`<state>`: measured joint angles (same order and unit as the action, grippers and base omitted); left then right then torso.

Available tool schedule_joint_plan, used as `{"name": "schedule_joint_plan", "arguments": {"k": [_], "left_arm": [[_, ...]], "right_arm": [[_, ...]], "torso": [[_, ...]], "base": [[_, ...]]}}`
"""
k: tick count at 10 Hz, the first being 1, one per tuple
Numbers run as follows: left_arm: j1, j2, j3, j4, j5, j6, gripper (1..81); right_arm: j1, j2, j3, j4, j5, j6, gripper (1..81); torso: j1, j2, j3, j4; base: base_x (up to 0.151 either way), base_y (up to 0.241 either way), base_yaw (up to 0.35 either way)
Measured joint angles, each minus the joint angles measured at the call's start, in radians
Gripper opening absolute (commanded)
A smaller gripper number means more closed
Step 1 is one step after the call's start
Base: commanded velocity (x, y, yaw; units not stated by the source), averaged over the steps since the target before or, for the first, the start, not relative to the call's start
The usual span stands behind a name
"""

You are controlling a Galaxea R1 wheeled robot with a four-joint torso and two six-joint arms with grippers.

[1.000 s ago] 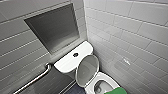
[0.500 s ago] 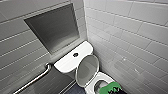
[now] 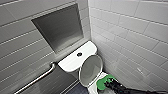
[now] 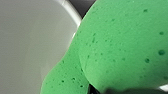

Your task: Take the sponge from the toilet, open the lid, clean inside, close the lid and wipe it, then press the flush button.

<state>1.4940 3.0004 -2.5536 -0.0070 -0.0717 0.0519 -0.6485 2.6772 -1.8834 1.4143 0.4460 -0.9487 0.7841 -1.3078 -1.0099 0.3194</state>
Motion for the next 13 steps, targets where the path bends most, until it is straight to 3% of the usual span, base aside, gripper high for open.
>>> {"name": "schedule_joint_plan", "arguments": {"k": [2,3,8,13], "left_arm": [[0.001,0.001,0.000,0.000,0.000,0.000,81.1],[0.001,0.003,0.000,0.000,0.001,0.000,81.1],[0.000,0.003,0.000,0.000,0.000,0.000,81.1],[0.000,0.014,0.000,0.001,0.000,0.000,81.1]], "right_arm": [[0.009,0.047,-0.014,0.022,-0.070,-0.014,1.0],[0.003,0.049,-0.021,0.026,-0.070,-0.018,1.0],[-0.101,0.124,-0.104,0.020,-0.070,-0.043,1.0],[-0.175,0.014,-0.009,0.013,-0.054,-0.046,1.0]], "torso": [[0.000,0.000,0.000,0.062],[0.000,0.000,0.000,0.076],[0.000,0.000,0.000,0.076],[0.000,0.000,0.000,0.076]], "base": [[0.000,0.000,0.000],[0.000,0.000,0.000],[0.000,0.000,0.000],[0.000,0.000,0.000]]}}
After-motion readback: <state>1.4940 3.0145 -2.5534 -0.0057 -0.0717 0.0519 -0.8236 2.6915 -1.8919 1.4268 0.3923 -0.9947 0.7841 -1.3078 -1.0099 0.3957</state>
